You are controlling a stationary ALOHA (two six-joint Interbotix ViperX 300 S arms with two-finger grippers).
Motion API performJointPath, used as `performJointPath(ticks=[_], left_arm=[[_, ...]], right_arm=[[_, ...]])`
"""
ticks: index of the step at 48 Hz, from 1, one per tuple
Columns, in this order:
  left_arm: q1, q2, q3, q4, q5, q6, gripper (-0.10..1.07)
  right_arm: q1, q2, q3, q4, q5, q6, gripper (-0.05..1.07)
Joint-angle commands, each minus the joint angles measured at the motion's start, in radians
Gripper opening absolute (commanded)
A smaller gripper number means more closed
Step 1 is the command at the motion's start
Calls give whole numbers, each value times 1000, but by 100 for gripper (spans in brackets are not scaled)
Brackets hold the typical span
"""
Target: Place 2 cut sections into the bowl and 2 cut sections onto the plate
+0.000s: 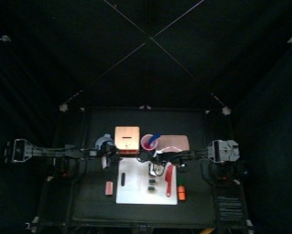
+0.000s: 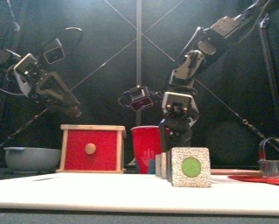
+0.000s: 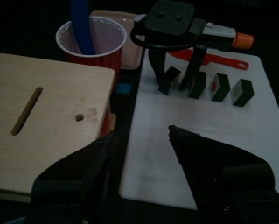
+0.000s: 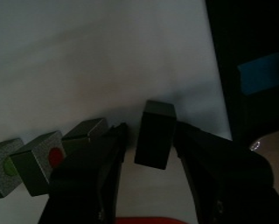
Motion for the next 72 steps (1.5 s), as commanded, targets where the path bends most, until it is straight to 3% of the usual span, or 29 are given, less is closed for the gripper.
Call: performJointPath(ticks=[1,10,21,30,37,42,47,53,60,72], left_arm=[[3,-2,-11,-5,-5,0,87],[5,-2,-9,-12,-5,0,87],[5,-2,-6,-29,5,0,87],[5,-2,-6,-31,5,0,87],[5,-2,-3,-31,6,0,87],[5,-2,-3,-31,9,0,87],[5,-2,-3,-31,12,0,87],[5,-2,-3,-31,12,-2,87],[5,-2,-2,-38,12,-2,87],[5,-2,0,-40,12,0,87]], right_arm=[[-3,-38,-21,-3,-5,3,72],[-6,-89,-2,-21,5,15,50],[-57,-259,115,-41,95,54,50],[-190,-425,262,-118,109,95,50],[-354,-512,382,-161,63,94,50],[-468,-520,449,-173,-41,86,51],[-522,-494,482,-163,-118,95,51],[-551,-445,480,-89,-114,110,58],[-557,-405,480,-41,-123,150,74],[-551,-448,488,-46,-121,172,100]])
